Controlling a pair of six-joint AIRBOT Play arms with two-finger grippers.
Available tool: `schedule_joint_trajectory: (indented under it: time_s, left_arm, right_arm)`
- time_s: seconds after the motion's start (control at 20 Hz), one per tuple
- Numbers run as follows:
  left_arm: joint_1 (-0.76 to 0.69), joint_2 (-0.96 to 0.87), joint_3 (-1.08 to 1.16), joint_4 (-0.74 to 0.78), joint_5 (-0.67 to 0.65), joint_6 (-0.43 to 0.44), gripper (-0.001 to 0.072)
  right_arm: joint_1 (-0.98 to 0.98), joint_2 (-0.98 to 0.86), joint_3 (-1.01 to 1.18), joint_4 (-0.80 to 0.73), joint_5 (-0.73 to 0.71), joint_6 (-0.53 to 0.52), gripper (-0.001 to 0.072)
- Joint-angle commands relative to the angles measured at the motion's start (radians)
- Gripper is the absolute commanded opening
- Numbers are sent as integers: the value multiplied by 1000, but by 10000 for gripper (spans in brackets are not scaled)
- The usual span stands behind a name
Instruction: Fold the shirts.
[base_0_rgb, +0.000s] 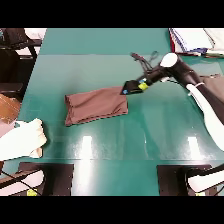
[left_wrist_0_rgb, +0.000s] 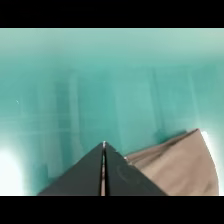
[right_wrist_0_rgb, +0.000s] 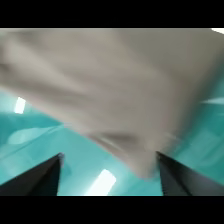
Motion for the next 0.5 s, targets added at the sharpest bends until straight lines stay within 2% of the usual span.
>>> schedule_joint_trajectory:
  time_s: [0.0, 0.15, 0.4, 0.45]
  left_arm:
    - [-47, -7, 0, -2, -6, 15, 26]
    - [-115, -19, 0, -2, 18, 28, 26]
    - [-183, -35, 0, -2, 27, 28, 26]
    - [-187, -36, 0, -5, 26, 26, 26]
  right_arm:
    - [-91, 22, -154, 18, -98, 35, 687]
    - [-57, -47, -148, 81, -119, 35, 686]
    - [55, -229, 1, 234, -103, 34, 676]
    - [79, -261, 34, 259, -99, 34, 607]
